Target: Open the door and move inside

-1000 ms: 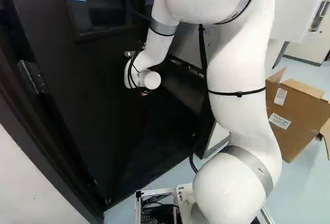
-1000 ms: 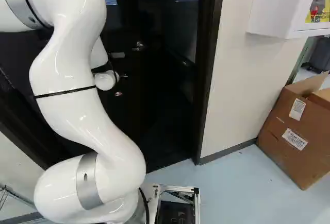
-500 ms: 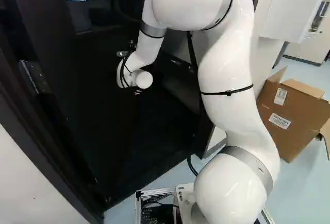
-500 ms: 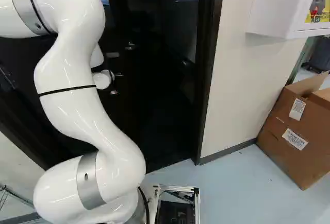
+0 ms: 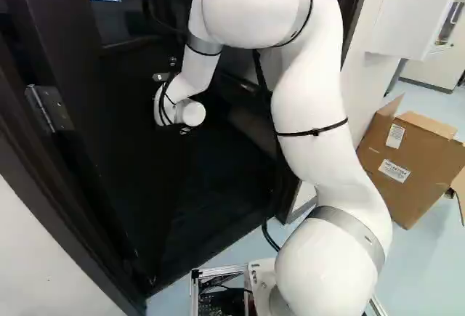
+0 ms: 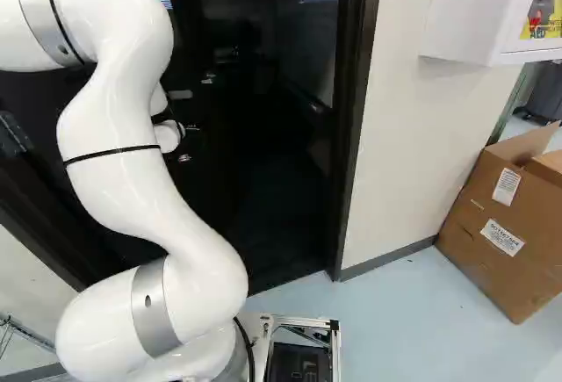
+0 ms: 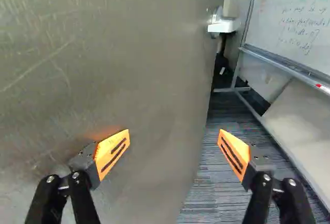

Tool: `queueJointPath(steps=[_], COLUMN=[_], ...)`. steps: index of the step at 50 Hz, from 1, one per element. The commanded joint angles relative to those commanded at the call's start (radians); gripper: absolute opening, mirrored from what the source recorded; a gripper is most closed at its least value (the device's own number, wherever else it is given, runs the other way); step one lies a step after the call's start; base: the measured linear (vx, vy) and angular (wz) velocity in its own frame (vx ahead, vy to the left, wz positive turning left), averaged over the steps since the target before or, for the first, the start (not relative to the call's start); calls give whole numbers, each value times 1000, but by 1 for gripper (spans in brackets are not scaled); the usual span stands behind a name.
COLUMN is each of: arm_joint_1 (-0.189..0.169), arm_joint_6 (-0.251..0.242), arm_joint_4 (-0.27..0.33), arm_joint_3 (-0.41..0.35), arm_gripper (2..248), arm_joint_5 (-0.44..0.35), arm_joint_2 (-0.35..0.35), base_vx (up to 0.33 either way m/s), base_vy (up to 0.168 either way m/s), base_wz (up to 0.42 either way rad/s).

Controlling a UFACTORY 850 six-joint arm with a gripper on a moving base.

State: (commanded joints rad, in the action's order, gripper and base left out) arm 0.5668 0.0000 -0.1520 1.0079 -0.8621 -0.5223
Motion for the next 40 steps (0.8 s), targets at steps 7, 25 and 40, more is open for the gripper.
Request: queueJointPath(steps=[7, 25, 40], arm_joint_1=[20, 73, 115], arm_joint_6=[0, 0, 0], arm_joint_4=[0, 10, 39], arm_joint_3=[-2, -6, -17], arm_gripper=[247, 247, 247], arm_joint_5=[0, 0, 0], arm_joint_2=[1, 5, 13], base_vx=[0, 0, 0], base_vy=[0, 0, 0], base_wz=[0, 0, 0])
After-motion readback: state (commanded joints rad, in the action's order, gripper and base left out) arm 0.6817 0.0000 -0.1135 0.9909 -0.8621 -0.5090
